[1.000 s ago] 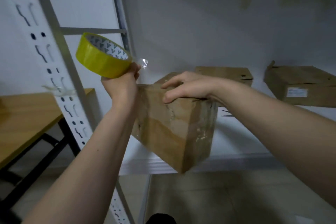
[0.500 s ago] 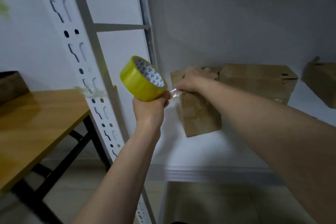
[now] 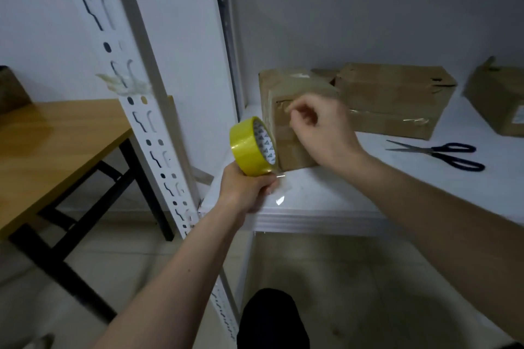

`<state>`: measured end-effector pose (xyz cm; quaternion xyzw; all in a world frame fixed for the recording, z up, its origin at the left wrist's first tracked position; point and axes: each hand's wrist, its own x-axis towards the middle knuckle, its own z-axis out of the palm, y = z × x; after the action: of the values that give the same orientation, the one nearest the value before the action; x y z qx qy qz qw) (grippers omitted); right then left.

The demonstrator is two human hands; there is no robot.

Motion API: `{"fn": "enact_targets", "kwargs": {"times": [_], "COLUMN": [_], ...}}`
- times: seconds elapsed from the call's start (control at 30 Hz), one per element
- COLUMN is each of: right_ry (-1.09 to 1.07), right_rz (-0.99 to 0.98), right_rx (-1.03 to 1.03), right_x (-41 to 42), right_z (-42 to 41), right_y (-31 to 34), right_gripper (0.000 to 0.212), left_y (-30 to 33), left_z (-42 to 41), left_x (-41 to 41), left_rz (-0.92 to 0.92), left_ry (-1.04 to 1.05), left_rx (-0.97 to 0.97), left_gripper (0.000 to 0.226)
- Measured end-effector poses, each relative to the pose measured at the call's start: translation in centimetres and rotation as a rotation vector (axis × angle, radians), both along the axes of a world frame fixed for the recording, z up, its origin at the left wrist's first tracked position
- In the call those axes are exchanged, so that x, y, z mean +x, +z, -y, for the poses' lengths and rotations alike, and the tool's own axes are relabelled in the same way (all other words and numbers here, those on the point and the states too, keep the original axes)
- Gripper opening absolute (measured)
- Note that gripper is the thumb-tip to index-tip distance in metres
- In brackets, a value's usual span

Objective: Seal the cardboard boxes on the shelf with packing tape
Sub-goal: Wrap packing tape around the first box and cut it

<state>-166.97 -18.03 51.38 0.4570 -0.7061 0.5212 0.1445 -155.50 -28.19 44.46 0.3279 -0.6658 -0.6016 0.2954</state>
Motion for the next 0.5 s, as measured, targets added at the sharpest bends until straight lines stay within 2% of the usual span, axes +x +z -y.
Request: {"fn": "enact_targets", "kwargs": {"times": [0.03,0.1,0.17,0.2,0.27,0.37,0.5], "right_ry": [0.025,0.085,0.205,0.277,0.369,0.346,0.310], "right_rz": [0.086,0.194,0.292,0.369,0.527,0.607,0.615], "right_rx": [0.109,0.308,0.346,0.333,0.319,0.313,0.291], "right_x": [0.8,2.0,2.2,2.1,1.8,1.8,2.0], "right_z": [-0.4,-0.7,-0.7,-0.7,-0.7,-0.7,-0.3], "right_y": [-1.3,-3.4,-4.0,-3.8,-3.0,-2.4,-2.2], "right_gripper": [0.017,0.040,0.065,0.071,0.072,0.064,0.060], "left_y": [-0.2,-0.3,-0.5,-0.6,-1.1,-1.4,-1.4], "left_z": [-0.1,0.0,0.1,0.2,0.6,0.8,1.1], "left_x": [0.0,0.0,0.2,0.4,0.6,0.6,0.4], "left_rz": [0.006,0.017,0.030,0.035,0.086,0.099,0.093], "left_ry": [0.001,0.008,-0.012,-0.017,-0.011,0.009,0.023], "left_rx": [-0.032,-0.090,-0.129,-0.149,-0.190,-0.208,-0.276], "left_gripper": [0.017,0.017,0.023,0.033,0.053,0.040,0.045]}}
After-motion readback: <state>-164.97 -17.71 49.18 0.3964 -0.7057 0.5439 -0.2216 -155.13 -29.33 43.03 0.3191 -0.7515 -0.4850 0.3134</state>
